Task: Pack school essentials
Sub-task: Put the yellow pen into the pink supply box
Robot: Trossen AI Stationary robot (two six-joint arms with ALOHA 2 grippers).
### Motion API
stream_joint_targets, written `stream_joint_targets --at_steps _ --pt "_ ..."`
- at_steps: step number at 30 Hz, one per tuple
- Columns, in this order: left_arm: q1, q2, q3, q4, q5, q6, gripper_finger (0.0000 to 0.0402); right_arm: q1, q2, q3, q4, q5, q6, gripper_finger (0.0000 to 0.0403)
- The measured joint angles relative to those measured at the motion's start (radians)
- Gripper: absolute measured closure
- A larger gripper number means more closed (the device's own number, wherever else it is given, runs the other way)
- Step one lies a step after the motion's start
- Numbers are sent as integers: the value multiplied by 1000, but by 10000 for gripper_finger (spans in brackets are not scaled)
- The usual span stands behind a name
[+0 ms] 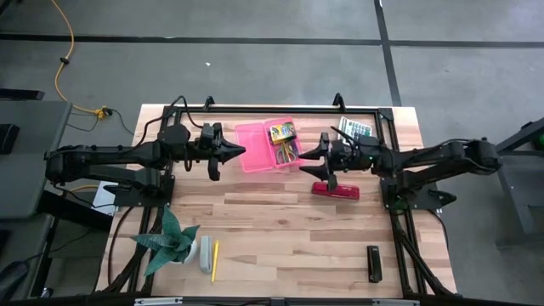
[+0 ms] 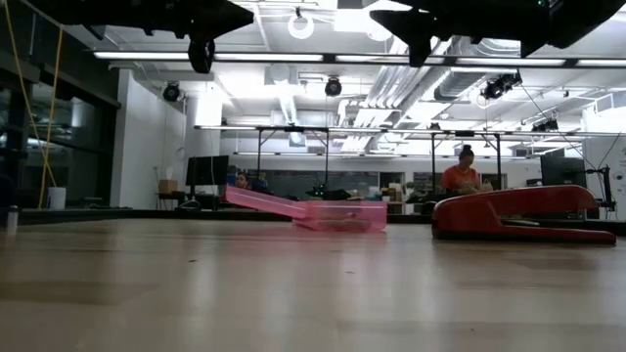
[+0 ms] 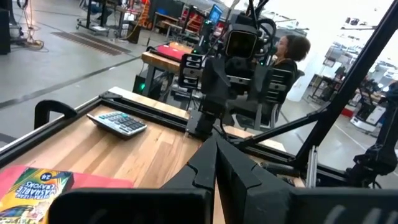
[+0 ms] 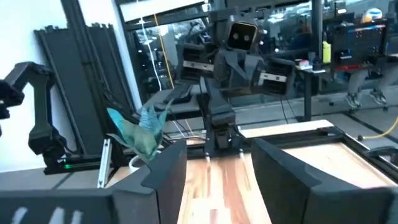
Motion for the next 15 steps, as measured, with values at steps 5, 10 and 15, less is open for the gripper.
stream_joint_targets --at_steps 5,10,15 --pt "0 0 0 0 0 17 402 4 0 1 -14 8 -29 231" --pt "-8 5 17 -33 -10 -23 396 2 0 1 -30 49 -21 231" --pt "-68 83 194 -403 -45 -61 358 2 0 2 -53 52 12 231"
